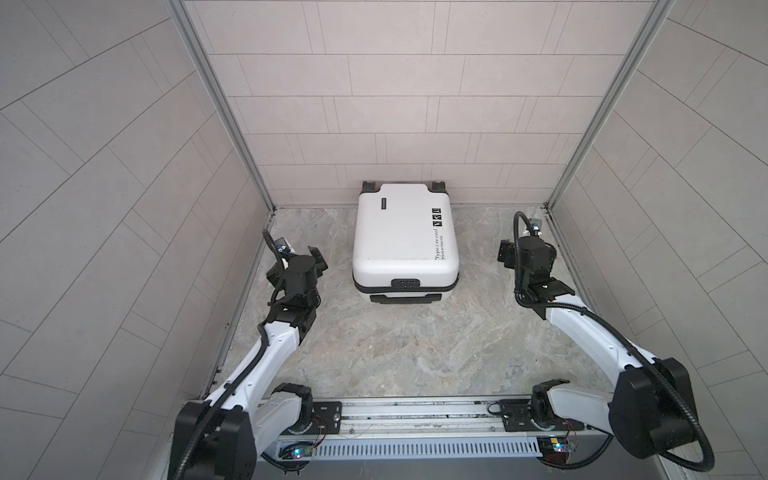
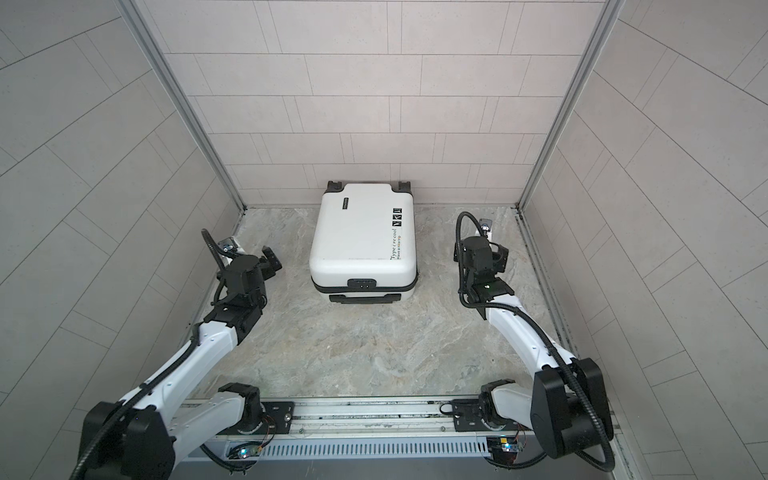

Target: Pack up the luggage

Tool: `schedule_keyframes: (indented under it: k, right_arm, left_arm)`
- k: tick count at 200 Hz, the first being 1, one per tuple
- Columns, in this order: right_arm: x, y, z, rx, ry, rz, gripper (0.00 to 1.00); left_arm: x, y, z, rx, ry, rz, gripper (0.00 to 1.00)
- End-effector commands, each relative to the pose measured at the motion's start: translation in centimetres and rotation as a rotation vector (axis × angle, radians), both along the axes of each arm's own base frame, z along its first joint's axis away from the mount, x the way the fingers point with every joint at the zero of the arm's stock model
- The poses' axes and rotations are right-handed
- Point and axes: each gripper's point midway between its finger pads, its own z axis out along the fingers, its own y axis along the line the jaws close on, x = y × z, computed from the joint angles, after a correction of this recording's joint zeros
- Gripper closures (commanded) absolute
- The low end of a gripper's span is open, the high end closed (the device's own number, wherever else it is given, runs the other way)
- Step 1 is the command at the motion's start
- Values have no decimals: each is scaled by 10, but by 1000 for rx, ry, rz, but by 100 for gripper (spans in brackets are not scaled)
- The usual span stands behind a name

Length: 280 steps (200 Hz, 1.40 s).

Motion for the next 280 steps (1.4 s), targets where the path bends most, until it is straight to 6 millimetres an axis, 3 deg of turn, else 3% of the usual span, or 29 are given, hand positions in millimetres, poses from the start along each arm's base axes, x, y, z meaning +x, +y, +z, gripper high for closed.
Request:
schedule_keyframes:
  k: [1,39,53,71,105,162,195,231,280]
  right_arm:
    - [-13,-27,-26,-67,49,-105,3]
    - [-22,-39,-74,-61,89,-142,3]
    - [-21,-37,-84,-54,68,-132,2]
    - [-15,-37,-83,-42,26,-125,1]
    - [6,-15,-103,-23,45,39,1]
    - [9,2,-112,-23,41,152,1]
    - [9,3,-112,-22,42,154,1]
    - [9,2,-112,-22,42,153,1]
    - [9,4,-114,-28,45,156,1]
  left_arm:
    - [-5,20,-29,55,39,73,1]
    - [-3,24,-77,72,85,85,1]
    - [4,21,-80,70,112,60,1]
    - [14,20,-85,60,146,39,0]
    - [19,13,-87,54,152,-10,0]
    - [39,-6,-92,94,207,-156,0]
    - [43,-5,-81,147,96,-203,0]
    - [43,-6,-104,124,82,-229,0]
    - [46,-7,-108,131,86,-237,0]
